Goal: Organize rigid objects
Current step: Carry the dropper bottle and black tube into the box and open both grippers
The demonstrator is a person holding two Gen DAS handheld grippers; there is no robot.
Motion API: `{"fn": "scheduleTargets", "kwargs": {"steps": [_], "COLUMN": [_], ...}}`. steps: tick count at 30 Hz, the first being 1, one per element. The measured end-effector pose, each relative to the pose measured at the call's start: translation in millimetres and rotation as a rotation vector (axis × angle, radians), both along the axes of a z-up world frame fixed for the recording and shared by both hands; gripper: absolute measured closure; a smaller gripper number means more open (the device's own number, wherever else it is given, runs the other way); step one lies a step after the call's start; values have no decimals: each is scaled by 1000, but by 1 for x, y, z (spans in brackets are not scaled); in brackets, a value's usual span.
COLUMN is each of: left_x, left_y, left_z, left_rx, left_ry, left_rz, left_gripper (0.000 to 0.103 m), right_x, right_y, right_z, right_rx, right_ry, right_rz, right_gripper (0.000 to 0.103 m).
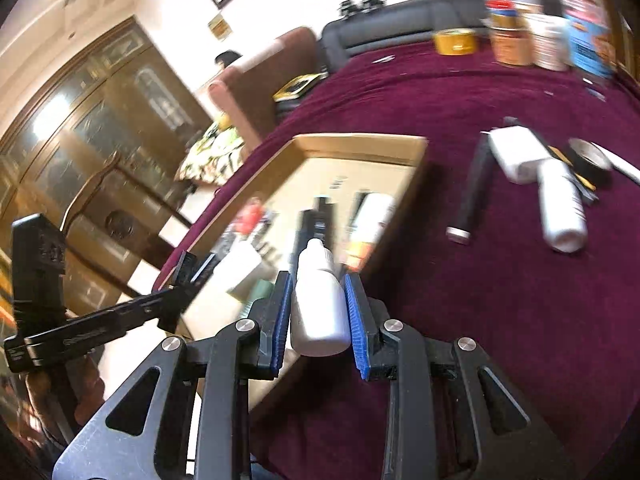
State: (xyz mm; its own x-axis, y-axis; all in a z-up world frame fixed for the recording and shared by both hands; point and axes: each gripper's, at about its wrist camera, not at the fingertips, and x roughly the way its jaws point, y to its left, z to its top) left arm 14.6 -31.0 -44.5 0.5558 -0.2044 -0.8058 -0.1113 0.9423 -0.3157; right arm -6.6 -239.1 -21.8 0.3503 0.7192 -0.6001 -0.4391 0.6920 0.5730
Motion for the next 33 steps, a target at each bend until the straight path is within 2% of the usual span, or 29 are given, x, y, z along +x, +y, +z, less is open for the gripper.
{"fn": "scheduleTargets", "kwargs": {"steps": [7,15,21,33], "left_x": [13,4,10,10], "left_y": [13,9,6,3], "left_z": [-19,-18,-19,-21], "left_rx": [-3,56,83,95], "left_ry": [76,82,105,105], "left_rz": [51,24,2,-7], "left_gripper": [87,87,87,87], "right_x": [9,34,42,57], "right_y": [38,62,85,120], "right_z": [-1,-14,-14,-16], "right_rx": [-21,-59,-89,-157], "right_ry": [7,72,62,91], "right_rz": [48,45,69,86], "right_gripper": [76,76,76,76]}}
